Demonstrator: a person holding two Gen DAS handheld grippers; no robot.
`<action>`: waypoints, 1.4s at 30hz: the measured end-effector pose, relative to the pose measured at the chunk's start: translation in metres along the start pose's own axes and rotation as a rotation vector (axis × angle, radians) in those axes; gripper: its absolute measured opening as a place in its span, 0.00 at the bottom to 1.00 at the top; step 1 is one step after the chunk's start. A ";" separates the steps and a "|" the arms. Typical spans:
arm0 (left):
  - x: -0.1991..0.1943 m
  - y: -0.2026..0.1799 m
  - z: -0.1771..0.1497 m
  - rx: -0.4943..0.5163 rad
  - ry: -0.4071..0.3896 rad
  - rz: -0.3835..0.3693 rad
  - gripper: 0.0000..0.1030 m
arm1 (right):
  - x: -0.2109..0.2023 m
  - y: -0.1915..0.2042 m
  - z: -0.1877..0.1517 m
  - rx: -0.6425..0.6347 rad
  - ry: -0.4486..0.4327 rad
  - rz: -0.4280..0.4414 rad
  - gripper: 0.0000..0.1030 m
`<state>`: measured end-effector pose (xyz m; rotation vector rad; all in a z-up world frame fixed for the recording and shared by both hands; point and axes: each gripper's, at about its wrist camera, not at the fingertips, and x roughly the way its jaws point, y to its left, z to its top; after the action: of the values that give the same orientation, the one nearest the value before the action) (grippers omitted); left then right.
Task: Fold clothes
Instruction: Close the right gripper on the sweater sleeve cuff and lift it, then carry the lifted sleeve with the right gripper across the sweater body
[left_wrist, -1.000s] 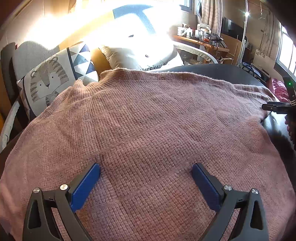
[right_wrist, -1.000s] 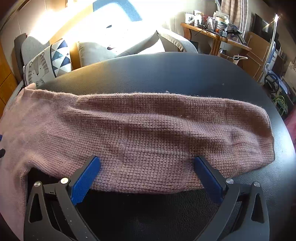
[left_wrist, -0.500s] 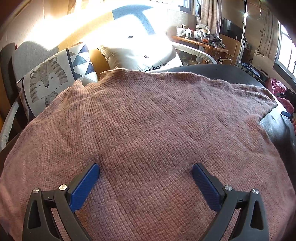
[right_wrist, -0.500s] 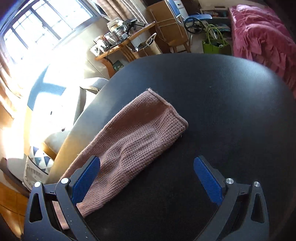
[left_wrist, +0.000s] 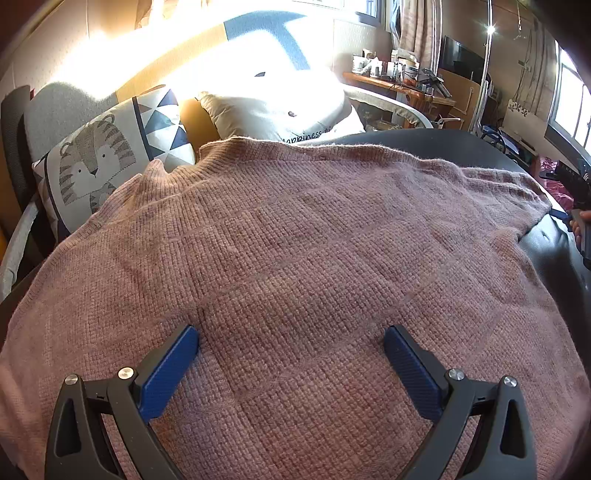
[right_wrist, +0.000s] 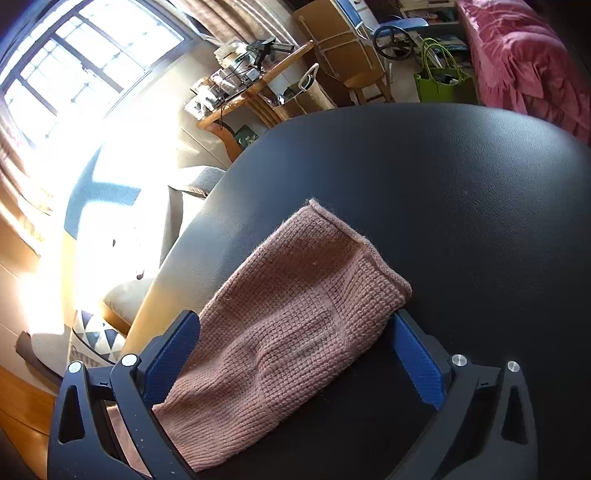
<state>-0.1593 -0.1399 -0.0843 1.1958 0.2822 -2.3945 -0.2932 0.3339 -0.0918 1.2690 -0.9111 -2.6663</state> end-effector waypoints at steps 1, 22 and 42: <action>0.000 0.000 0.000 0.000 0.000 0.000 1.00 | 0.001 0.001 -0.001 -0.008 -0.001 -0.012 1.00; 0.000 -0.001 0.000 -0.001 -0.003 0.004 1.00 | -0.001 -0.014 -0.011 -0.041 -0.070 -0.252 0.06; -0.005 0.023 0.014 -0.144 -0.007 -0.081 0.91 | -0.057 0.129 -0.047 -0.292 -0.151 0.088 0.05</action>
<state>-0.1557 -0.1635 -0.0711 1.1299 0.5003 -2.4007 -0.2468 0.2210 -0.0070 0.9545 -0.5475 -2.7265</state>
